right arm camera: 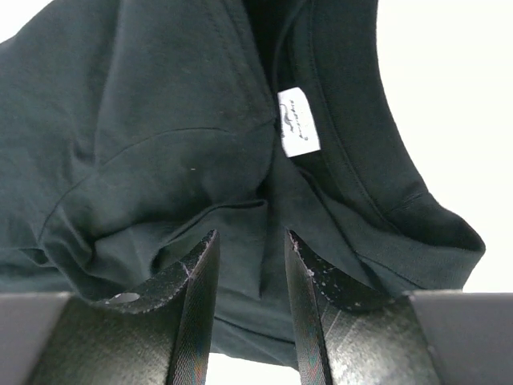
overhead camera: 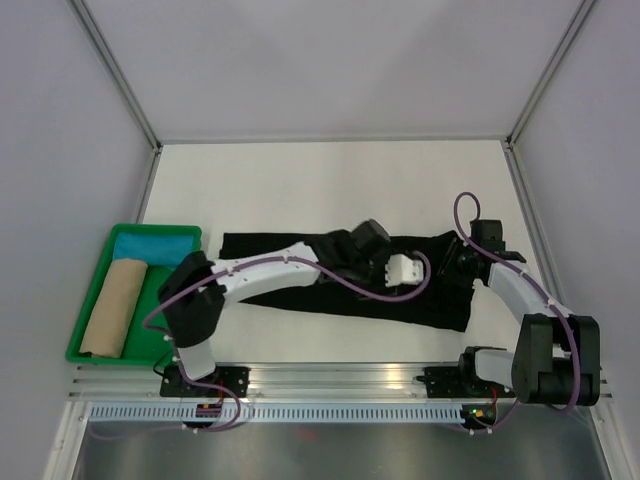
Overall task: Roll the t-shirts
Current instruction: Fold the tshirt
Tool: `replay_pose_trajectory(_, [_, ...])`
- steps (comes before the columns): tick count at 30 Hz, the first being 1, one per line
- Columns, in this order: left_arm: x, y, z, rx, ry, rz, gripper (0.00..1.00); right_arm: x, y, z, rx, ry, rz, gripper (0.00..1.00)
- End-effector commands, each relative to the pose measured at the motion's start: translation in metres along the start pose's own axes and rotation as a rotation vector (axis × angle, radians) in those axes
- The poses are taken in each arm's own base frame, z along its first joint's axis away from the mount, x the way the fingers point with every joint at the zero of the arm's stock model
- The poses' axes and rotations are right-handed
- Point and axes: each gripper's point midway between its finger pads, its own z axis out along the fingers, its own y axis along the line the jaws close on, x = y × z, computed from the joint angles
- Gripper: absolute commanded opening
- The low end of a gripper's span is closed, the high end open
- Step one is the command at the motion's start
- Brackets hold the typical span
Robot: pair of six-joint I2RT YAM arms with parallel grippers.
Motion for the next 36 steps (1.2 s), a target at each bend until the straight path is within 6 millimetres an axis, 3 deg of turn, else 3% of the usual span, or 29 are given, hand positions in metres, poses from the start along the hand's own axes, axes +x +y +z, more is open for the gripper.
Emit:
replay_pose_trajectory(1, [-0.012, -0.038, 0.037, 0.117, -0.032, 0.105, 0.58, -0.002, 0.003, 0.008, -0.046, -0.011, 0.007, 0.45])
replay_pose_trajectory(2, [-0.015, -0.050, 0.046, 0.140, -0.030, 0.125, 0.58, -0.002, 0.003, 0.010, -0.053, -0.007, 0.006, 0.44])
replay_pose_trajectory(4, [-0.014, -0.053, 0.066, 0.138, -0.017, 0.142, 0.58, 0.000, 0.001, 0.013, -0.048, -0.005, -0.004, 0.44])
replay_pose_trajectory(9, [-0.004, -0.035, 0.087, 0.023, 0.053, 0.160, 0.57, -0.005, 0.000, 0.011, -0.041, -0.029, -0.031, 0.37])
replay_pose_trajectory(11, [-0.003, -0.025, 0.084, -0.027, 0.069, 0.179, 0.56, -0.006, 0.002, 0.010, -0.055, -0.034, -0.038, 0.37])
replay_pose_trajectory(17, [-0.008, -0.026, 0.071, -0.027, 0.051, 0.207, 0.53, -0.004, 0.002, 0.014, -0.063, -0.022, -0.039, 0.33])
replay_pose_trajectory(23, [0.005, -0.015, 0.083, -0.077, 0.112, 0.209, 0.49, -0.008, 0.009, 0.013, -0.087, -0.028, -0.030, 0.09])
replay_pose_trajectory(26, [-0.006, -0.014, 0.066, -0.089, 0.087, 0.192, 0.48, -0.011, 0.010, 0.009, -0.080, -0.033, -0.034, 0.00])
replay_pose_trajectory(32, [-0.024, -0.018, 0.038, -0.039, 0.086, 0.156, 0.53, -0.017, 0.017, -0.002, -0.103, -0.061, -0.028, 0.00])
replay_pose_trajectory(36, [-0.025, -0.015, 0.039, -0.024, 0.090, 0.140, 0.59, -0.017, 0.018, -0.007, -0.107, -0.069, -0.033, 0.00])
